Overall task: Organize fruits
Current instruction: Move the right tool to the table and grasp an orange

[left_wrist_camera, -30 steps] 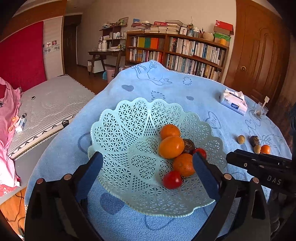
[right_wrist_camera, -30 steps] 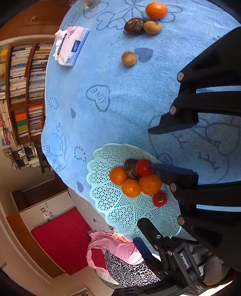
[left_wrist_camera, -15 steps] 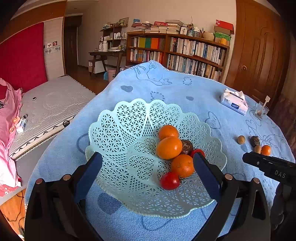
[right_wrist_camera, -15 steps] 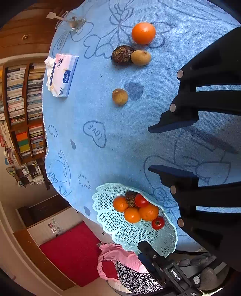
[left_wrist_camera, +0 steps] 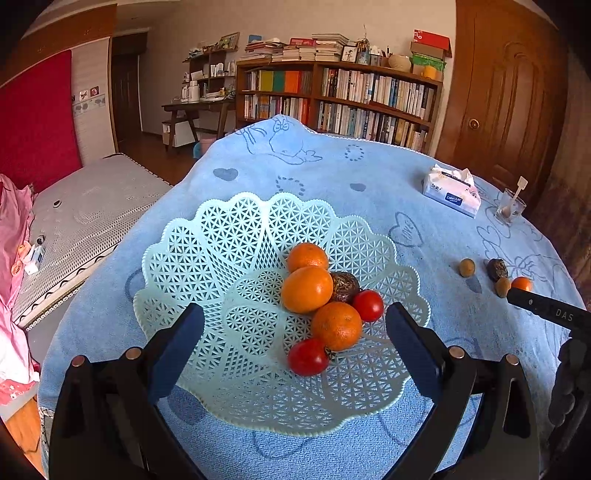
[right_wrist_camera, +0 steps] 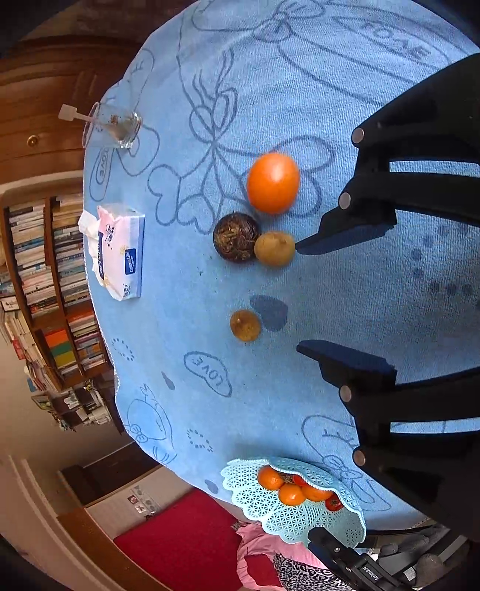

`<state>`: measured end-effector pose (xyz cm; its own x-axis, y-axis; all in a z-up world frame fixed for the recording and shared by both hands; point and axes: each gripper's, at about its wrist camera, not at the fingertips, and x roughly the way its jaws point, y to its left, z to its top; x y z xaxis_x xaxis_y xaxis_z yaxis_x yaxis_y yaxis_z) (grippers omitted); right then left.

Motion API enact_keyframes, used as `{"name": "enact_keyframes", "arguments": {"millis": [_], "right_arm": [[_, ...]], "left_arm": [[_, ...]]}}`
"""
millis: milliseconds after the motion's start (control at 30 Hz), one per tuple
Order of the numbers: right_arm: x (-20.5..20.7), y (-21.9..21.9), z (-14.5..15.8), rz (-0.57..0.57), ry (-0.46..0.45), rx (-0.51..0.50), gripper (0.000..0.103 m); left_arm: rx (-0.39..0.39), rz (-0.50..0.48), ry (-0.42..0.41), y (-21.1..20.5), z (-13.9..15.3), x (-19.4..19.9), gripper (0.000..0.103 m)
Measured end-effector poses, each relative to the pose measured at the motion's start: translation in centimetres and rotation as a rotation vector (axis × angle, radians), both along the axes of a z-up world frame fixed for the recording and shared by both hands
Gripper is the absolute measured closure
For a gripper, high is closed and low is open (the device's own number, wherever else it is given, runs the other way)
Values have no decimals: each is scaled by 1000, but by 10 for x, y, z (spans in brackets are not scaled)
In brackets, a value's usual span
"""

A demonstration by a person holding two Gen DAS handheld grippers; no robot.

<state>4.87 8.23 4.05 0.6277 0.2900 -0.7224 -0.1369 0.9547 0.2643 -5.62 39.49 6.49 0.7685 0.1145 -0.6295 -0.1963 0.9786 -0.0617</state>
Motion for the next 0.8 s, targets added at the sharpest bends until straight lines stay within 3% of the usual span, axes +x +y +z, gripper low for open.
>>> {"name": "enact_keyframes", "arguments": {"millis": [333,800], "right_arm": [[16,-48,1,-157,4,-17,54],[54,-53,-21,-168,82,-17,53]], "left_arm": [[3,-30,7,-14,1,5,3],[3,-52,-1,-23,6,9,3]]}}
